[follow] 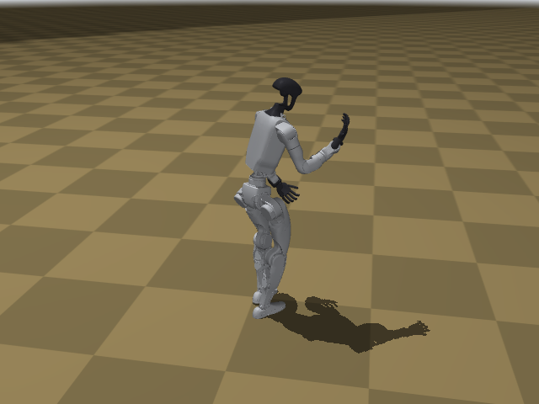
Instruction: Kungfu
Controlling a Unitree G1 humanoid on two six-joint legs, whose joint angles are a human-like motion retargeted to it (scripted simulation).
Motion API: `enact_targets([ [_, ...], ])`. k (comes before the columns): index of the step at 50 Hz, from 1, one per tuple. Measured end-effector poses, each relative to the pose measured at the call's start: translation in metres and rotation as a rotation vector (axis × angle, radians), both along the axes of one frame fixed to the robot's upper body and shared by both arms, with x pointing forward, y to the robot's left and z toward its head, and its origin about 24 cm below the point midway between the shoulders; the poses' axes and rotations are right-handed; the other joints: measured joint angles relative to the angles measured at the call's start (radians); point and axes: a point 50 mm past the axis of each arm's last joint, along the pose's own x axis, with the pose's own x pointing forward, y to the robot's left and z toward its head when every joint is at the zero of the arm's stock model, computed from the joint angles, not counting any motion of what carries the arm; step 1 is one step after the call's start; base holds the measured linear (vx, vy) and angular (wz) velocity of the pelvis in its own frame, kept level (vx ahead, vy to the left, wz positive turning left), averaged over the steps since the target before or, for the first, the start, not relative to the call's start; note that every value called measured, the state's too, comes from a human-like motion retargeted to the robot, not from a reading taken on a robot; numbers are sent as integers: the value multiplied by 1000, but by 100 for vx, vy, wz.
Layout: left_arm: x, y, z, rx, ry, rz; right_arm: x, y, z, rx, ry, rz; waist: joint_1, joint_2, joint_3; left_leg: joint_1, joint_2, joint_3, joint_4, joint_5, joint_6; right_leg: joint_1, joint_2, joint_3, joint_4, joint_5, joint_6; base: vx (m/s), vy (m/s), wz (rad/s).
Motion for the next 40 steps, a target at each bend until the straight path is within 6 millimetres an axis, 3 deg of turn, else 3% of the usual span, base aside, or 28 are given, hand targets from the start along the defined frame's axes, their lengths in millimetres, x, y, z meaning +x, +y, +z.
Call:
enact_targets([
  [4,-24,50,-17,274,44,36,-47,-58,62,40,-320,-390,-43,-33,-50,125,-54,-10,-118,100,-27,110,-26,-32,-78,57,-27,34,-18,138],
  [7,-42,85,-23,453,70,68,-94,-85,95,91,-548,-676,-27,-60,-96,170,-36,60,-127,207,-91,186,-53,-129,-137,70,-51,26,-19,59],
  [10,-59,116,-24,581,86,142,-143,-97,111,189,-759,-917,20,-91,-136,150,29,187,-52,320,-251,220,-53,-145,-186,90,-80,7,-19,16],
  [12,-62,128,-20,627,50,248,-176,-100,114,272,-903,-1095,-3,-101,-161,64,32,256,38,364,-298,190,-87,-192,-192,105,-78,-8,-6,85],
  [13,-68,135,-19,646,42,308,-189,-100,114,308,-958,-1176,12,-122,-166,43,92,276,181,305,-294,217,-76,-178,-210,106,-89,9,-32,17],
  [17,-73,157,-9,678,-20,534,-228,-94,111,405,-1159,-1428,55,-143,-179,-117,351,326,875,93,-79,222,-69,-192,-210,102,-72,3,-25,-6],
  [20,-78,178,-1,725,-46,738,-245,-93,109,447,-1245,-1565,100,-112,-189,-262,580,218,1322,-63,78,219,7,-198,-214,92,-76,12,-31,-31],
  [23,-83,210,18,806,-96,997,-260,-89,105,533,-1346,-1566,175,-90,-144,-409,862,38,1422,-161,211,261,71,-140,-187,71,-86,13,-22,-120],
  [25,-87,233,31,857,-111,1163,-267,-85,102,565,-1399,-1521,229,-118,-102,-482,979,-55,1229,-130,225,296,50,-77,-141,56,-84,0,4,-150],
  [27,-83,253,47,899,-127,1278,-272,-83,98,568,-1434,-1501,237,-178,-80,-535,937,-68,844,58,225,295,-24,-67,-111,55,-84,-34,12,-3],
  [28,-80,261,54,911,-132,1312,-273,-83,96,559,-1444,-1504,220,-207,-84,-539,868,-36,604,195,224,277,-67,-80,-112,65,-78,-52,19,138],
  [30,-74,273,64,923,-135,1345,-275,-83,95,535,-1456,-1528,165,-245,-122,-522,689,56,119,362,222,222,-165,-136,-131,92,-54,-52,23,203],
  [32,-73,274,65,932,-136,1339,-275,-84,99,494,-1467,-1554,177,-265,-152,-536,604,1,-82,212,216,210,-213,-147,-154,100,-49,-13,7,61],
  [35,-74,275,67,976,-149,1338,-274,-87,99,465,-1440,-1569,241,-250,-121,-618,654,-183,139,176,225,226,-165,-90,-107,74,-94,13,-3,-80],
  [40,-93,268,53,1036,-97,1318,-268,-90,94,517,-1378,-1515,304,-231,-109,-580,922,-172,900,12,225,282,-116,-31,-87,27,-144,34,-2,-101],
])
